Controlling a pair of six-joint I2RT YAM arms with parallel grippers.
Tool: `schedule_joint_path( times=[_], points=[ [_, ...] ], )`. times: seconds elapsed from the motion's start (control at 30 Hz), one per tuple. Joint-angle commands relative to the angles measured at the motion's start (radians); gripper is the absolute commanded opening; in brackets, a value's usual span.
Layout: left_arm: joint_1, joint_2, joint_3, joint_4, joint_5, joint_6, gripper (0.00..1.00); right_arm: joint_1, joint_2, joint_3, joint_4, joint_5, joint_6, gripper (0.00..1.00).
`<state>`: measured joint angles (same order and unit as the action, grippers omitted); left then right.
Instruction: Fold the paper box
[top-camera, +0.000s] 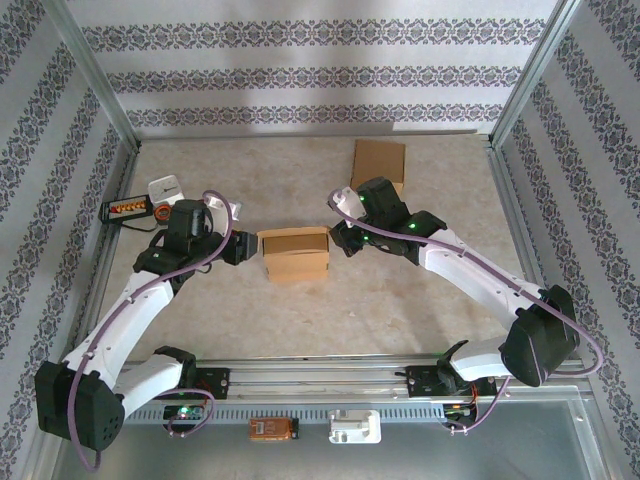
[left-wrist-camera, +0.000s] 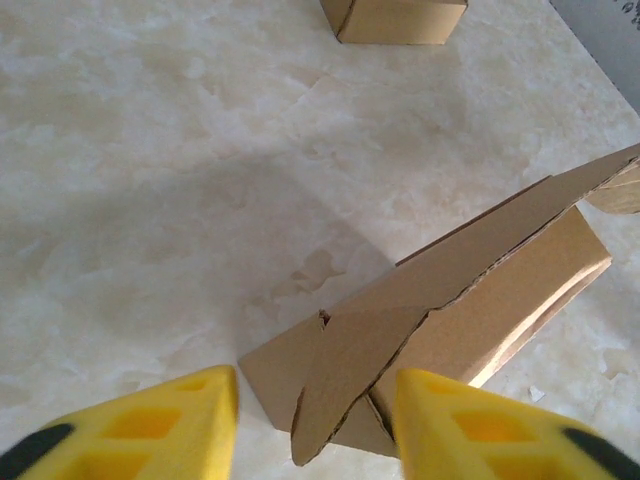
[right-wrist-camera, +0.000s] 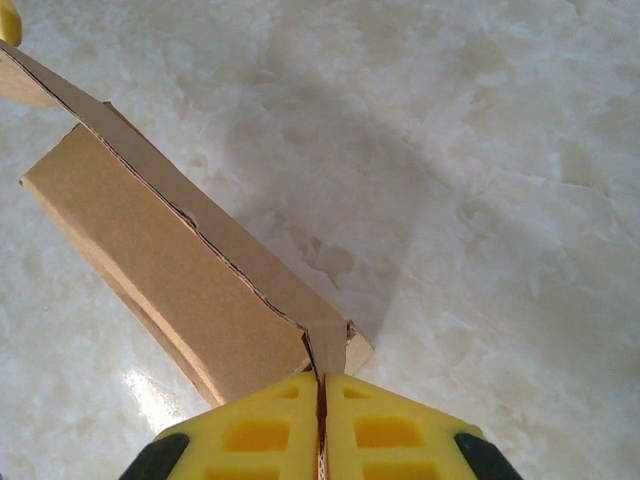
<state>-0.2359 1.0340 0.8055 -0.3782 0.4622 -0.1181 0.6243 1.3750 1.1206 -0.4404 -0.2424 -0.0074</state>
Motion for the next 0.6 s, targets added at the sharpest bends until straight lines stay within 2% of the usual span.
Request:
schedule_joint_path(
  times=[0.0,0.17,0.23,0.33,0.57],
  points=[
    [-0.012,0.016,0.031,0.040,0.007,-0.018,0.36,-0.003,-0.027,0.002,0.002,0.008,0.001,0.10],
    [-0.013,0.045,0.036,0.036,0.030,-0.039,0.23,-0.005,-0.012,0.016,-0.006,0.005,0.049,0.12],
    [-0.014,0.048,0.039,0.032,0.037,-0.057,0.14,-0.005,0.000,0.019,-0.006,0.006,0.070,0.11],
    [-0.014,0.039,0.043,0.034,0.050,-0.097,0.05,-0.006,0.022,0.038,-0.014,0.016,0.137,0.04],
    [-0.029,0.012,0.033,0.067,0.041,-0.164,0.00,-0.009,0.074,0.069,-0.025,0.028,0.434,0.05]
  ],
)
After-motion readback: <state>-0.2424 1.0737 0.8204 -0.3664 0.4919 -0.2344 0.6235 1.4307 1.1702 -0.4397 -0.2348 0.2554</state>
